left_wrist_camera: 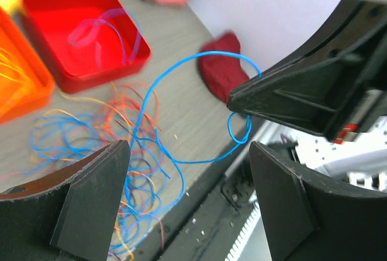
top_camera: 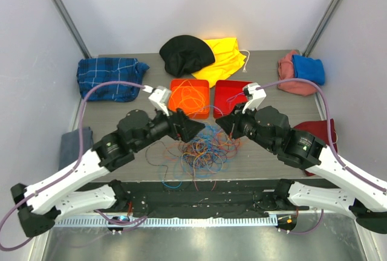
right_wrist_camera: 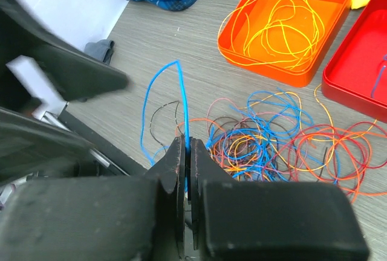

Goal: Untangle the cables

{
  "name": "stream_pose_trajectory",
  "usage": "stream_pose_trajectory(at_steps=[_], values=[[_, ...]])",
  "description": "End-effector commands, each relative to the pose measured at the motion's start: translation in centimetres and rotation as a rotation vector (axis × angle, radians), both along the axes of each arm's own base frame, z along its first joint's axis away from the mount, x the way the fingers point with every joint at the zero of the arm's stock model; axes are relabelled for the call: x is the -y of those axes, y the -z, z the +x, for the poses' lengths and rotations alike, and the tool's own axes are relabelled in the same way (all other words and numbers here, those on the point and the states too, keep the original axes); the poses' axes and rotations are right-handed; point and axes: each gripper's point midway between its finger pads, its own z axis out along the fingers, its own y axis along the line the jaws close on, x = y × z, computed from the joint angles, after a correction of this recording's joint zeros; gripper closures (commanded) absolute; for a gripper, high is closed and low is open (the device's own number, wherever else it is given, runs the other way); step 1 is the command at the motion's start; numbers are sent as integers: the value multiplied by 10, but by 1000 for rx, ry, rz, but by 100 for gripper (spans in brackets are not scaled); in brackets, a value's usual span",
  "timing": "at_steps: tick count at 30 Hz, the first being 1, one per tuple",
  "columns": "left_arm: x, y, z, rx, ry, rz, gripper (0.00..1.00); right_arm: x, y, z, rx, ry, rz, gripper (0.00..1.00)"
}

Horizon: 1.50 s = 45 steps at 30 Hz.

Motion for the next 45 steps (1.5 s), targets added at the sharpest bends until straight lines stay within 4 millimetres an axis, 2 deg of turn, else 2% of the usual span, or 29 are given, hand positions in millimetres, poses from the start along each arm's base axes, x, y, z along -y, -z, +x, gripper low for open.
stream_pose_trajectory(at_steps=[1,5,10,13,17,21,25,32,39,45], values=[[-37,-34,8,108,-142,-20,16,5,-16,4,50,24,23,99],[-21,-29,-1,47,-62,-39,21,2,-14,6,53,24,17,99],[-22,-51,-5,59,-58,-92,24,0,-11,9,51,30,4,99],[-12,-51,-9,31,-18,-101,25,1,-11,10,54,36,2,99],[16,-21,-11,-46,36,-59,27,0,-12,11,56,39,5,99],[32,-7,-15,-67,64,-35,28,-1,-13,11,53,37,7,99],[42,-2,-18,-71,82,-21,28,1,-14,11,55,39,7,99],[42,10,-9,-71,32,9,30,0,-16,9,54,30,17,99],[31,0,-1,-30,-38,-27,31,0,-14,7,50,24,23,99],[40,9,2,-41,-23,-2,32,0,-17,6,51,19,33,99]])
